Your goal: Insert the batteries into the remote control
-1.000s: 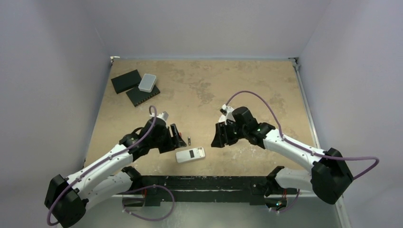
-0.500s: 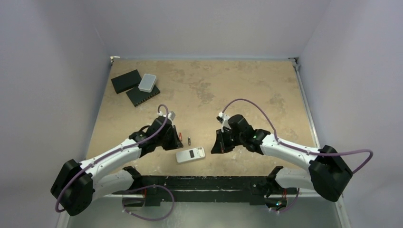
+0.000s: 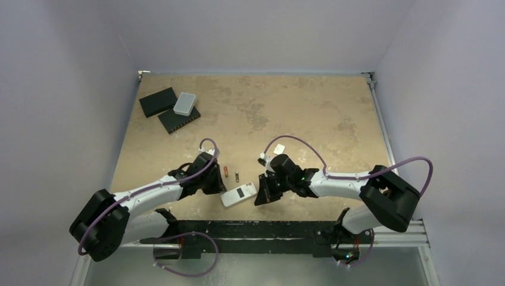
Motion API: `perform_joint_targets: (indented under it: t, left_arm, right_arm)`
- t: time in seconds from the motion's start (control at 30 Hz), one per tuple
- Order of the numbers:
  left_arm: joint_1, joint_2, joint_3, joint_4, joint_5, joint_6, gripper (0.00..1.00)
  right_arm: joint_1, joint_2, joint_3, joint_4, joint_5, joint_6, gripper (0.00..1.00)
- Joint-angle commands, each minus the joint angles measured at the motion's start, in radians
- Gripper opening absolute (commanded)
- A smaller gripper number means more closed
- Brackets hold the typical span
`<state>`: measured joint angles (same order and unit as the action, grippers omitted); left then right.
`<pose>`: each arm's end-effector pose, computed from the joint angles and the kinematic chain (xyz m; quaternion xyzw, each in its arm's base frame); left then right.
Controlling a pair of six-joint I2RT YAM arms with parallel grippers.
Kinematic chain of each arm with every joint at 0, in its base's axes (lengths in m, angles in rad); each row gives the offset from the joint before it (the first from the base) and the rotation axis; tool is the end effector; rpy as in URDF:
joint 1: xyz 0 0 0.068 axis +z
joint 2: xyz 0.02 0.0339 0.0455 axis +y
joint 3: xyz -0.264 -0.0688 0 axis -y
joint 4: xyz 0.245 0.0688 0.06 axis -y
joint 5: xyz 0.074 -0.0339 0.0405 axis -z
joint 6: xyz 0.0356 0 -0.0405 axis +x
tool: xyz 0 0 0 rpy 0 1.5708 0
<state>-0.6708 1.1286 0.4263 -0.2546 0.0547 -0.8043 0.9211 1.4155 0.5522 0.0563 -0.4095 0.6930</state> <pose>0.1523 -0.1233 0.1501 -0.0553 0.9513 -0.2224 0.2060 0.1447 0.2138 0.1501 -0.1787 0.8940 0.3940 0.1161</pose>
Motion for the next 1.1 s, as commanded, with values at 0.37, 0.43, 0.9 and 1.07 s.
perform_joint_targets:
  t: [0.37, 0.43, 0.9, 1.07]
  left_arm:
    - [-0.006, 0.063, -0.050, 0.103, 0.073, 0.016, 0.00]
    - [-0.006, 0.066, -0.050, 0.105, 0.089, 0.014, 0.00]
    - [-0.072, 0.138, -0.044, 0.181, 0.165, -0.028, 0.00]
    - [-0.136, 0.178, -0.027, 0.197, 0.139, -0.057, 0.00]
  right_arm:
    - [0.016, 0.101, 0.022, 0.064, 0.158, 0.046, 0.00]
    - [0.016, 0.112, 0.027, 0.068, 0.172, 0.056, 0.00]
    - [0.016, 0.108, 0.059, 0.059, 0.239, 0.099, 0.00]
    - [0.016, 0.088, 0.032, 0.065, 0.241, 0.108, 0.00]
